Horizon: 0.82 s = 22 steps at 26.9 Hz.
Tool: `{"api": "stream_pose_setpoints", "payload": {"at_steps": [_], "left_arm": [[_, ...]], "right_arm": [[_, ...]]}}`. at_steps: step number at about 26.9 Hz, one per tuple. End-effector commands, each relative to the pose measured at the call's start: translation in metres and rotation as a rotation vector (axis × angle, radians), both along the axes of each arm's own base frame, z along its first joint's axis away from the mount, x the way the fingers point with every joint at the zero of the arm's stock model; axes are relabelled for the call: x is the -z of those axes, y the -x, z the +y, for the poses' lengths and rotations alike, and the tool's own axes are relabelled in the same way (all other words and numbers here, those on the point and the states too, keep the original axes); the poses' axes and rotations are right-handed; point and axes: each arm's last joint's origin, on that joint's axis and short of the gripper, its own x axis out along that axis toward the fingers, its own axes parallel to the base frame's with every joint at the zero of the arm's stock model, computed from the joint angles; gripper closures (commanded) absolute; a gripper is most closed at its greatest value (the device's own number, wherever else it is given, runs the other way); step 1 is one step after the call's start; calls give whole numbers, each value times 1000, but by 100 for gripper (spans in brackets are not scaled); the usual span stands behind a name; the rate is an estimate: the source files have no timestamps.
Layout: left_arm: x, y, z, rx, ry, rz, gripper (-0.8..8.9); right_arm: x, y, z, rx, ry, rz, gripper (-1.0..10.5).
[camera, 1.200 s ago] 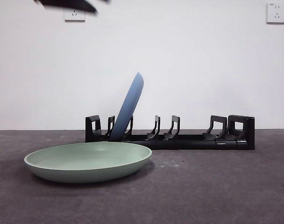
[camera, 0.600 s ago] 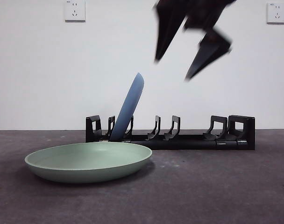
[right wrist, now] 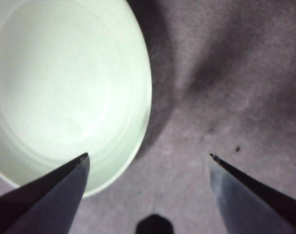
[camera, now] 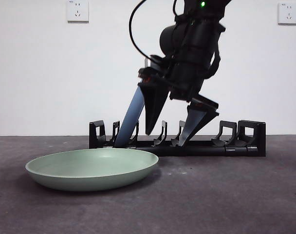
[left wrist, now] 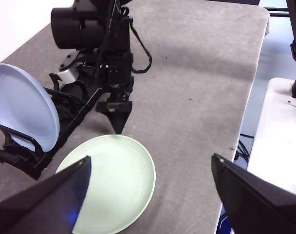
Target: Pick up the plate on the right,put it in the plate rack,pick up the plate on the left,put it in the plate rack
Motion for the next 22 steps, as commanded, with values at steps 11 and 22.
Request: {"api": "stream_pose_setpoints", "payload": {"at_steps": [11, 22], "left_arm": [[4, -9, -5, 20, -27, 16, 395], [4, -8, -6, 32, -27, 15, 395]], "right_arm": [[33, 0, 31, 17, 24, -27, 542], [33, -2, 34, 39, 15, -45, 701]]}}
